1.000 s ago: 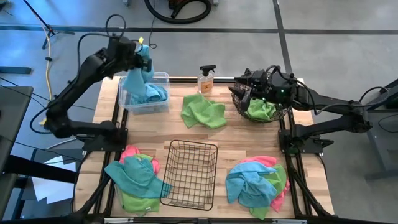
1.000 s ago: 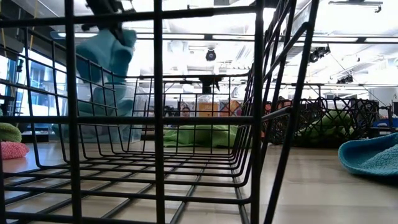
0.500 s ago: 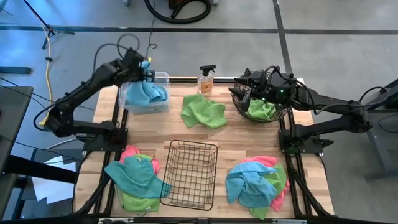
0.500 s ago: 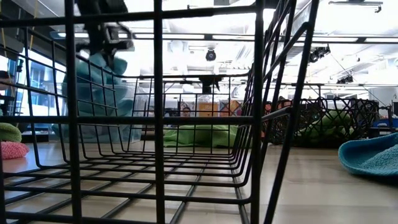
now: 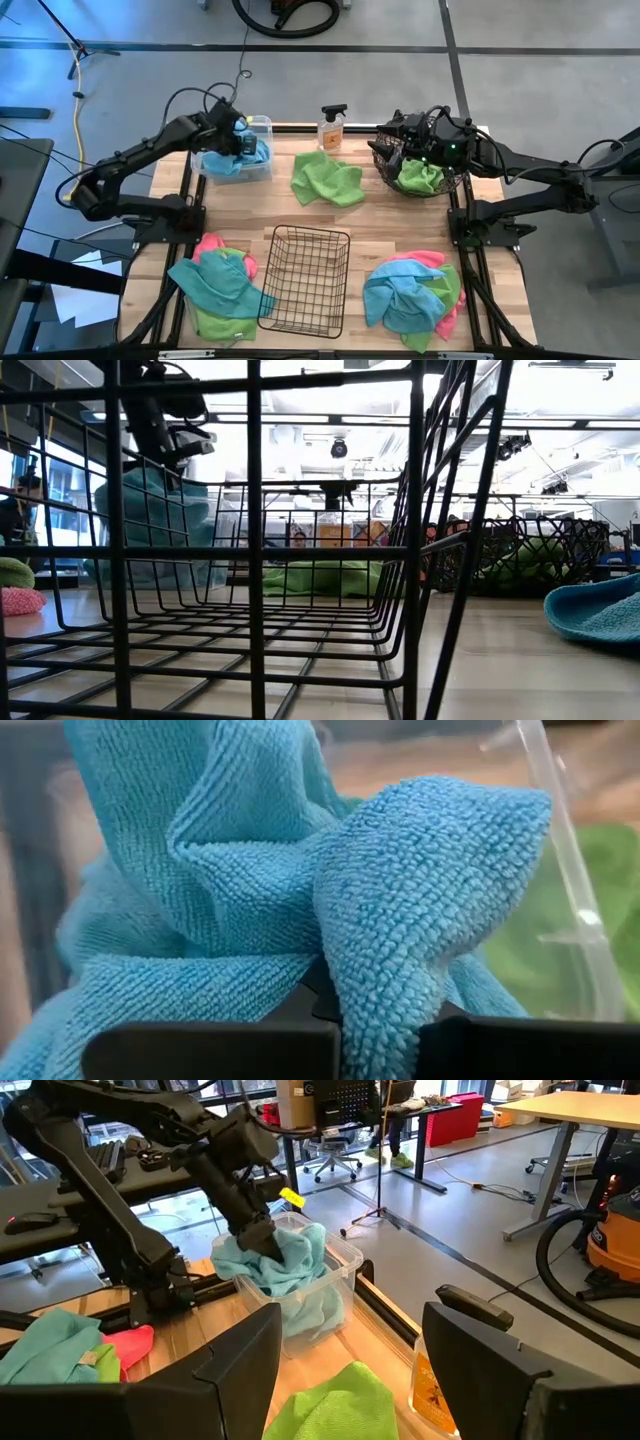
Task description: Sort microfiber towel by color & place in baskets
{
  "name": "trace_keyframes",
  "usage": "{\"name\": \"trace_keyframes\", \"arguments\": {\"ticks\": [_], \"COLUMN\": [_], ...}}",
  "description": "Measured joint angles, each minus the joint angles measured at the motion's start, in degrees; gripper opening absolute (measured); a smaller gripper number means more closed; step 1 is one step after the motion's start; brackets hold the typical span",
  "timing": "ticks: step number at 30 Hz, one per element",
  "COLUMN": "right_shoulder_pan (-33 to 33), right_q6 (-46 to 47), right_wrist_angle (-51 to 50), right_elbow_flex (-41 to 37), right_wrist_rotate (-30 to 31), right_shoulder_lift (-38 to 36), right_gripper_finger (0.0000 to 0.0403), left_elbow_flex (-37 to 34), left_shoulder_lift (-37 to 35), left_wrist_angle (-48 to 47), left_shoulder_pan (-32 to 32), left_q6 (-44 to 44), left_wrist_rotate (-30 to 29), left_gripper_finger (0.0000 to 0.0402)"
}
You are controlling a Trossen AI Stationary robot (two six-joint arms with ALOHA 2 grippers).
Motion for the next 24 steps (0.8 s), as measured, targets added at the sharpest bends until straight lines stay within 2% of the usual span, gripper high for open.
{"name": "trace_keyframes", "arguments": {"ticks": [7,11,15,20,24], "right_shoulder_pan": [0.00,0.00,0.00,0.00,0.01], "right_q6": [0.47,0.80,1.67,3.08,4.67], "right_wrist_angle": [-0.01,-0.41,-1.27,-1.48,-1.56], "right_elbow_flex": [0.00,0.00,0.07,0.07,0.07], "right_wrist_rotate": [0.02,0.02,0.02,0.02,0.02], "right_shoulder_lift": [0.03,0.51,1.75,4.15,5.52], "right_gripper_finger": [0.0240,0.0240,0.0240,0.0240,0.0240], "left_elbow_flex": [10.43,17.78,23.17,25.80,24.67], "left_shoulder_lift": [9.21,17.41,24.87,30.36,31.76], "left_wrist_angle": [-9.66,-16.38,-20.32,-20.09,-19.95], "left_shoulder_pan": [8.67,11.25,12.61,12.51,10.95], "left_q6": [5.57,9.29,8.97,5.54,4.83], "left_wrist_rotate": [7.65,7.60,8.69,10.44,8.43], "left_gripper_finger": [0.0000,0.0000,0.0000,0.0000,0.0000]}}
